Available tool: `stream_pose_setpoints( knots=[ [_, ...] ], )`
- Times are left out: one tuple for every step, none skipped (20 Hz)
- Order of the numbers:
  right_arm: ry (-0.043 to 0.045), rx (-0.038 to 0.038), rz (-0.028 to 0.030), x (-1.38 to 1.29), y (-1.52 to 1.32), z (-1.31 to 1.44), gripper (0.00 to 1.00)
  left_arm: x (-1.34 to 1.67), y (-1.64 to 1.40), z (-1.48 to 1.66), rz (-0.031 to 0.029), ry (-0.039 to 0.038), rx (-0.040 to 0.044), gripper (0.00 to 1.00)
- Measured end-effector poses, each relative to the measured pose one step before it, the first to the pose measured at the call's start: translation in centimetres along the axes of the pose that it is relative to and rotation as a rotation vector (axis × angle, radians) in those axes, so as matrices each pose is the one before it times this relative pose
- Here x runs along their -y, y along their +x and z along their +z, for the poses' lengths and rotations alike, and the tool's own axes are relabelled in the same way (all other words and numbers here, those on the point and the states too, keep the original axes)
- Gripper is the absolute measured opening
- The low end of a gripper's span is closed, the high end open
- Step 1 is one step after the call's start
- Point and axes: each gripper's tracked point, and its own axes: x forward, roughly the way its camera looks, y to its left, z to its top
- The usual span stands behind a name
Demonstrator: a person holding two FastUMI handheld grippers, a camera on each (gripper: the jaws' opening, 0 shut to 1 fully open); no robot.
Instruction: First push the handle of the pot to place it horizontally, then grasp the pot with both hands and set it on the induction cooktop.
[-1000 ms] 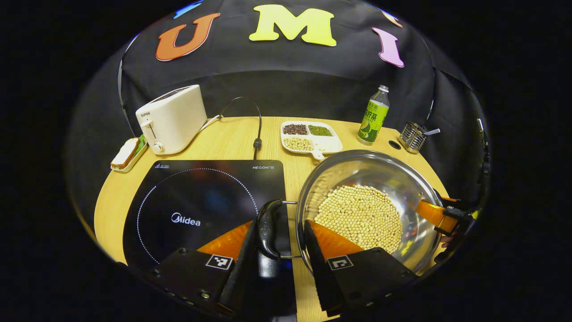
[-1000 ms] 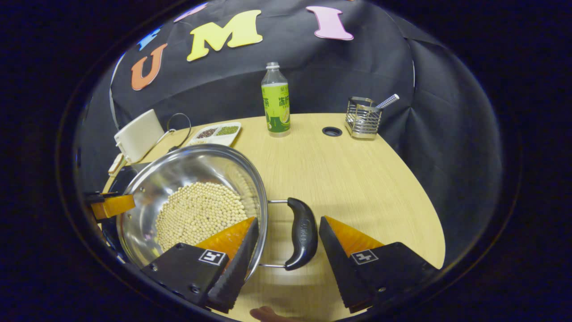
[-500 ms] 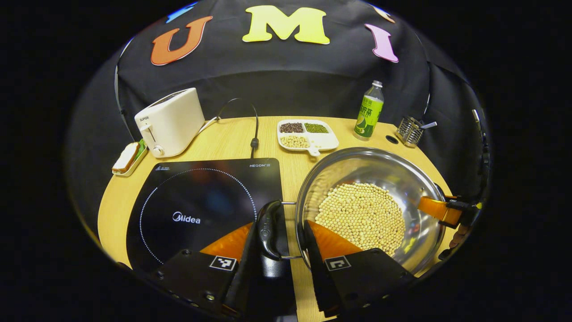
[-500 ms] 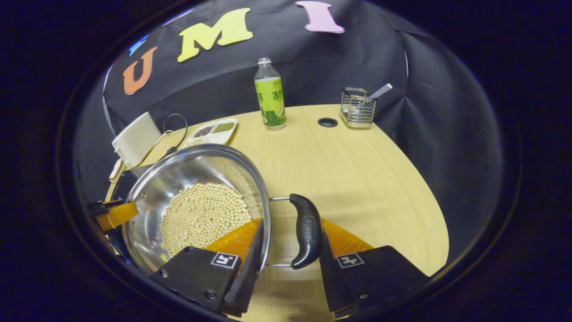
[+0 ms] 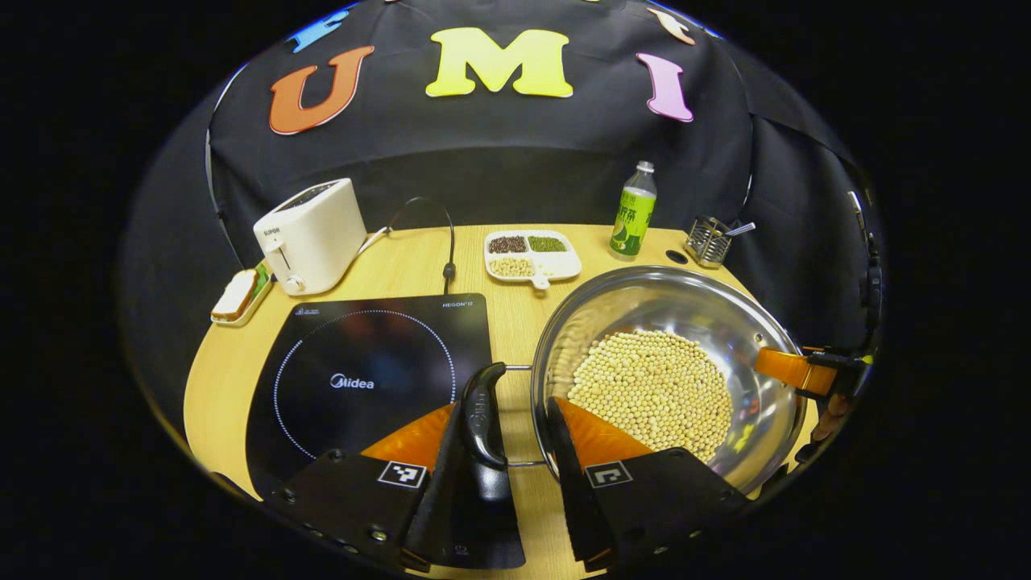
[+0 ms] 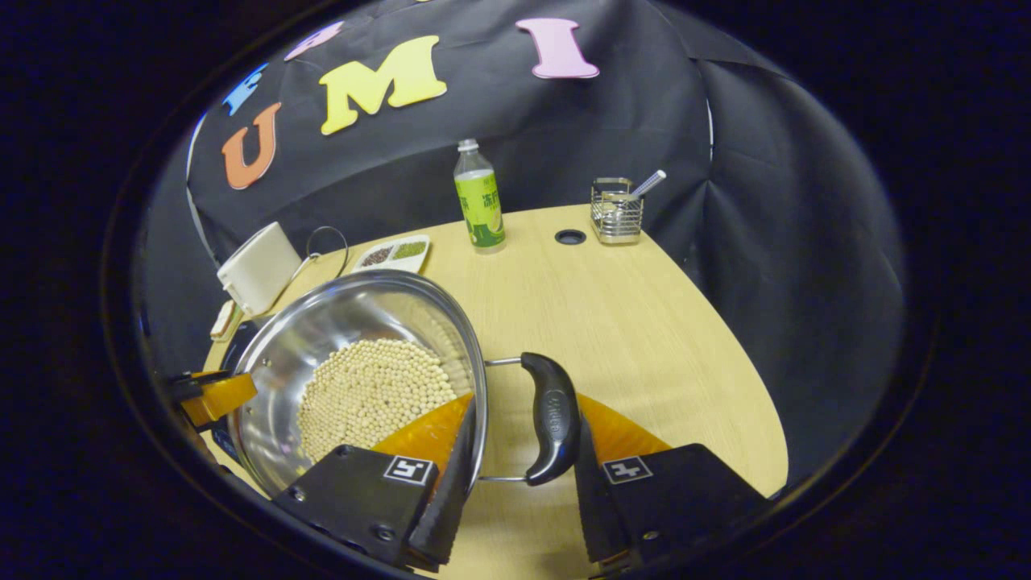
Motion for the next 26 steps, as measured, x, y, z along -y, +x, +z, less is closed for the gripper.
stream_pose_setpoints(
  knots=[
    [0.00326, 0.01251, 0.00696, -0.277, -0.937, 0.467, 0.62, -0.037, -0.718, 0.201, -0.00201, 0.00494, 0.00346, 0.57],
    [0.01024, 0.00978, 0.00568, -0.245, -0.866, 0.486, 0.60, -0.106, -0.631, 0.370, -0.00572, -0.00567, 0.00759, 0.57],
    [0.00749, 0.00825, 0.00880, -0.384, -0.770, 0.414, 0.60, -0.179, -0.614, 0.297, -0.00583, -0.00403, 0.00482, 0.57],
    [0.00000, 0.00412, 0.00696, -0.442, -0.638, 0.321, 0.60, -0.223, -0.675, 0.309, -0.00321, -0.00504, 0.00713, 0.57],
    [0.00237, 0.00519, 0.00353, -0.324, -0.578, 0.121, 0.59, -0.300, -0.653, 0.341, -0.00301, -0.00091, 0.00996, 0.57],
    [-0.00550, 0.00283, 0.00469, -0.531, -0.571, 0.185, 0.59, -0.461, -0.682, 0.342, 0.00115, -0.00197, 0.00926, 0.57],
    [-0.00399, 0.00377, 0.00487, -0.618, -0.416, 0.162, 0.59, -0.473, -0.620, 0.397, 0.00186, -0.00294, 0.00897, 0.57],
    [-0.00209, 0.00677, 0.00869, -0.732, -0.354, 0.318, 0.60, -0.475, -0.640, 0.311, 0.00517, -0.00028, 0.01099, 0.57],
    [-0.00384, 0.00250, 0.00745, -0.707, -0.290, 0.200, 0.60, -0.629, -0.679, 0.460, 0.00576, -0.00102, 0.01279, 0.57],
    [-0.00277, 0.00542, 0.00988, -0.858, -0.243, 0.235, 0.59, -0.692, -0.539, 0.428, 0.00849, -0.00200, 0.01411, 0.57],
    [-0.00198, 0.00430, 0.00925, -0.841, -0.047, 0.449, 0.60, -0.730, -0.511, 0.341, 0.00847, -0.00370, 0.00898, 0.57],
    [-0.00085, 0.00027, 0.00910, -0.878, -0.024, 0.321, 0.59, -0.800, -0.425, 0.514, 0.01032, -0.00362, 0.01120, 0.57],
    [0.00671, -0.00534, 0.00946, -1.029, 0.069, 0.271, 0.58, -0.702, -0.521, 0.576, 0.01177, -0.00174, 0.01013, 0.56],
    [0.00253, -0.00817, 0.00750, -0.987, 0.094, 0.325, 0.60, -0.836, -0.477, 0.608, 0.01015, -0.00395, 0.01118, 0.57],
    [-0.00115, -0.00252, 0.00684, -0.943, 0.018, 0.292, 0.59, -0.910, -0.269, 0.527, 0.00961, -0.00187, 0.00946, 0.57],
    [-0.00036, 0.00745, 0.00475, -1.016, 0.117, 0.546, 0.59, -1.076, 0.069, 0.558, 0.00906, -0.00507, 0.01293, 0.57],
    [-0.01051, 0.00464, 0.00342, -1.022, 0.079, 0.459, 0.59, -1.006, -0.056, 0.391, 0.00918, -0.00826, 0.00750, 0.57],
    [-0.00412, 0.00558, 0.00232, -0.882, -0.025, 0.399, 0.58, -0.866, 0.045, 0.187, 0.00685, -0.00752, 0.00337, 0.57],
    [-0.00535, 0.00290, 0.00280, -0.922, 0.108, 0.364, 0.57, -0.911, 0.031, 0.351, 0.00469, -0.00850, 0.00338, 0.57],
    [-0.00603, 0.00259, 0.00290, -0.869, 0.161, 0.330, 0.57, -0.687, -0.039, 0.281, 0.00357, -0.00825, 0.00172, 0.57],
    [-0.00676, 0.00244, 0.00461, -0.905, 0.110, 0.312, 0.59, -0.824, 0.013, 0.309, 0.00526, -0.00662, 0.00493, 0.57],
    [-0.00743, 0.00140, 0.00447, -0.896, 0.214, 0.238, 0.57, -0.803, -0.063, 0.274, 0.00564, -0.00210, 0.00130, 0.56],
    [-0.00759, 0.00251, 0.00489, -0.809, 0.288, 0.242, 0.57, -0.797, 0.030, 0.335, 0.00772, -0.00386, 0.00498, 0.57],
    [-0.00786, 0.00279, 0.00399, -0.801, 0.258, 0.286, 0.59, -0.831, -0.049, 0.183, 0.00691, -0.00537, 0.00149, 0.57],
    [-0.00942, -0.00020, 0.00312, -0.692, 0.356, 0.194, 0.60, -0.829, 0.251, 0.248, 0.00565, -0.00502, -0.00163, 0.56],
    [-0.00355, -0.00169, 0.00356, -0.715, 0.350, 0.129, 0.58, -0.479, 0.112, -0.023, 0.00507, -0.00432, -0.00435, 0.57]
  ],
)
